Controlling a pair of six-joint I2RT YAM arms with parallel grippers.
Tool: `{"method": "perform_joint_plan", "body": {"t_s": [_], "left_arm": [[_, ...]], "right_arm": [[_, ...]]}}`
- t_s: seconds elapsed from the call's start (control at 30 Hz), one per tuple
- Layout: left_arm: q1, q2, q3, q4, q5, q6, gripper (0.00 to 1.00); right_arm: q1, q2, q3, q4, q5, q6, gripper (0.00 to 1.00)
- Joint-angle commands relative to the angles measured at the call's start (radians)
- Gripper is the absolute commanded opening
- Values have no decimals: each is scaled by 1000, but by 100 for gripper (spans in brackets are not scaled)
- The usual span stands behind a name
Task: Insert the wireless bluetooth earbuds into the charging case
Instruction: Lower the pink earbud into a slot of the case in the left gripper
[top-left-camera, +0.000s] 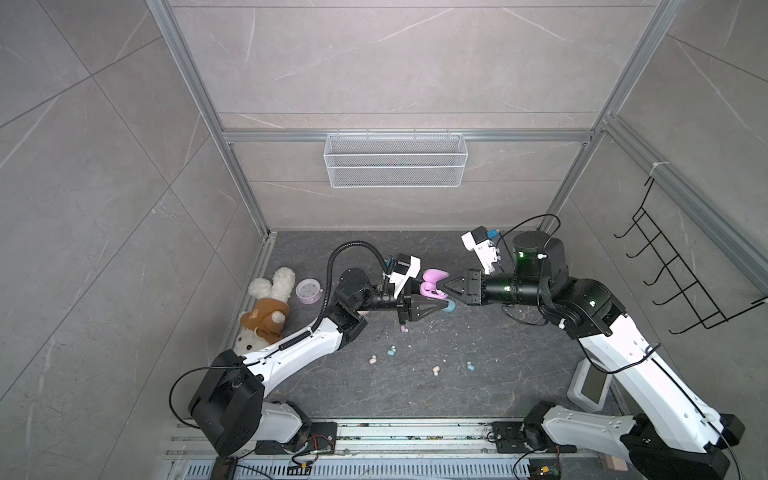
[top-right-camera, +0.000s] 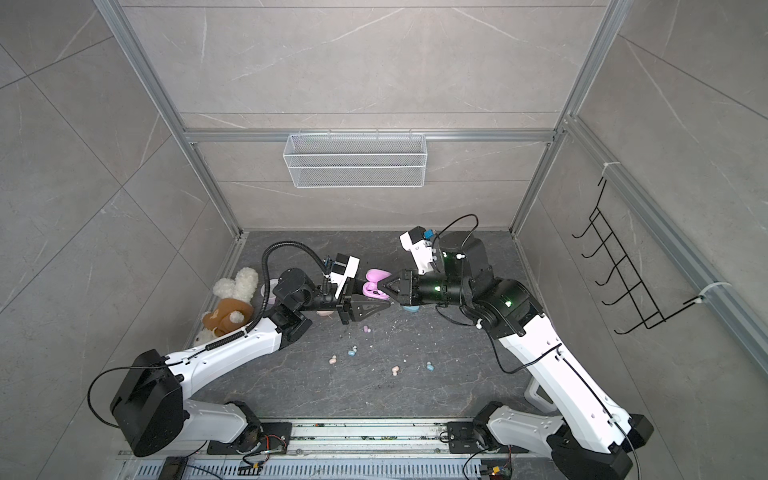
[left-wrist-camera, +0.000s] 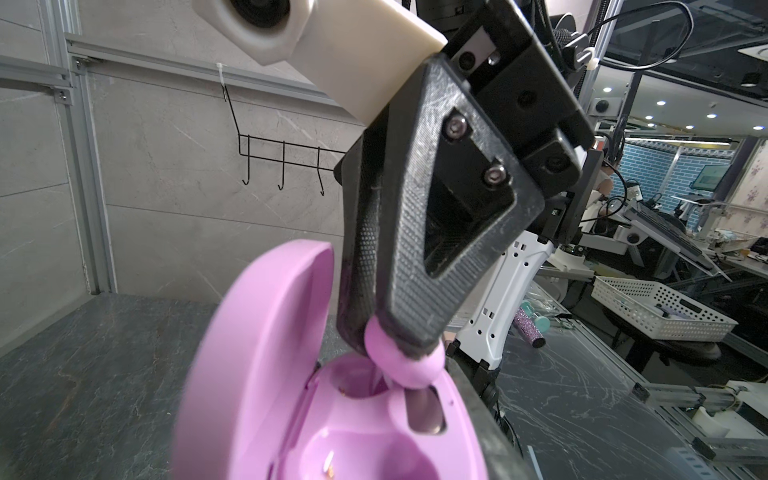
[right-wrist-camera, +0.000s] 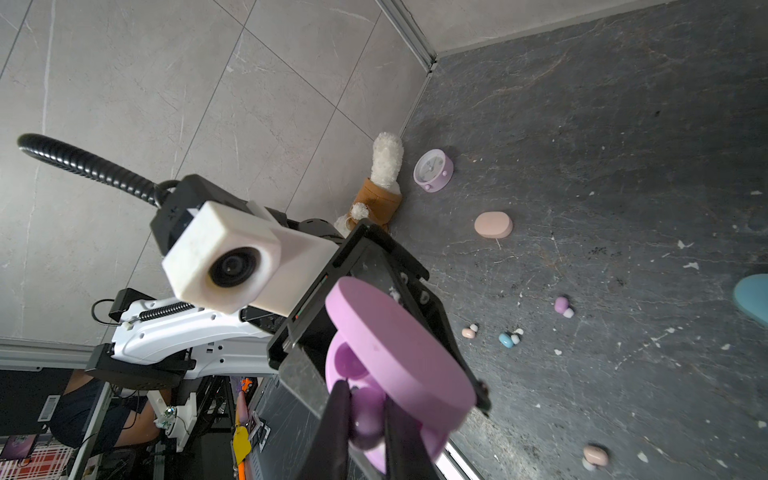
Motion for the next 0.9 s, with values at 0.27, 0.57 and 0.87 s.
{"method": "perform_joint_plan", "body": {"t_s": [0.27, 0.57, 0.87], "left_arm": [[-1, -48, 1, 65, 13, 20, 26], [0, -51, -2, 58, 11, 25, 26], [-1, -53, -2, 53, 9, 27, 26]], "right_arm": [[11, 18, 25, -67, 42, -22, 24], [13, 25, 62, -89, 58, -32, 40], [19, 25, 92, -123, 84, -45, 55]]}}
